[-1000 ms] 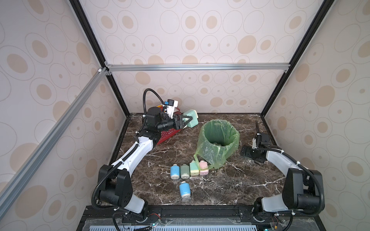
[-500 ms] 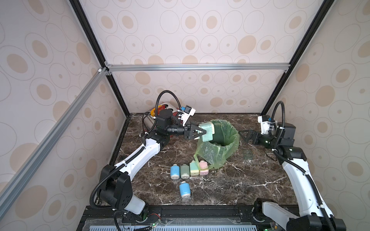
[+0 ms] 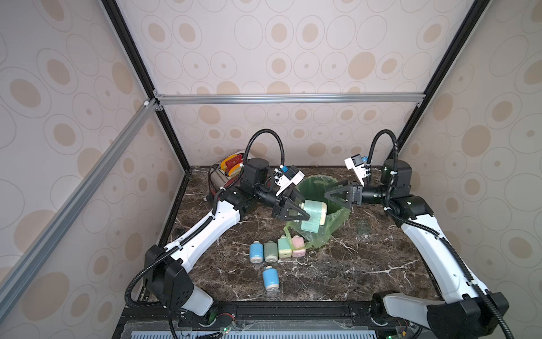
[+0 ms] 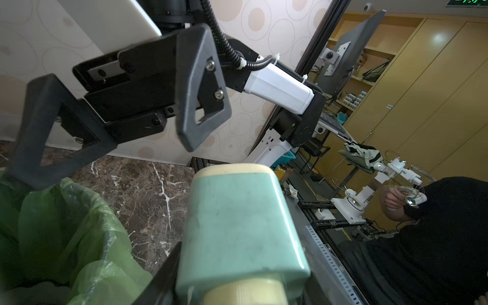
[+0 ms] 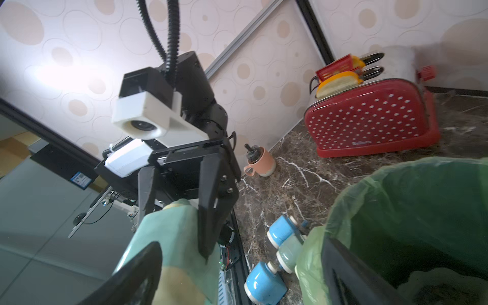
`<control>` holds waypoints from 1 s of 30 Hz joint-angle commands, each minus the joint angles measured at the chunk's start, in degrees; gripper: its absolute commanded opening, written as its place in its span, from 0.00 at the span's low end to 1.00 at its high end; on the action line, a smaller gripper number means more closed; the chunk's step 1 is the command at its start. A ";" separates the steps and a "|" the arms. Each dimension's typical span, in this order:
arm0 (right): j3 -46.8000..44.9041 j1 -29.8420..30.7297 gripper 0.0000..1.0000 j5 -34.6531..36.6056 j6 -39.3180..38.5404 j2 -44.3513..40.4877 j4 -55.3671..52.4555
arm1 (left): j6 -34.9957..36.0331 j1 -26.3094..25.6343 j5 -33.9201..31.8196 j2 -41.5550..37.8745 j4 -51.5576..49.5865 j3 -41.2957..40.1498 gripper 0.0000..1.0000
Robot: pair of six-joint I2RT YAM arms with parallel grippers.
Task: Take out the pencil sharpener tray and clean the shavings
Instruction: Place the pencil sharpener at the center of the board.
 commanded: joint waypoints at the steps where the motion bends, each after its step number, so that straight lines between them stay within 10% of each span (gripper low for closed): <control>1: 0.61 2.04 0.97 -2.15 0.66 -1.34 0.23 | 4.49 -0.21 2.30 0.27 -3.17 2.48 0.13; 12: 2.68 11.50 0.88 2.13 -6.89 0.06 -9.97 | 3.98 -0.20 0.55 1.87 -3.10 3.01 0.11; 30: 1.59 11.75 0.18 0.70 -14.48 0.42 -17.92 | 3.50 -0.22 -0.20 3.37 -3.19 3.71 0.16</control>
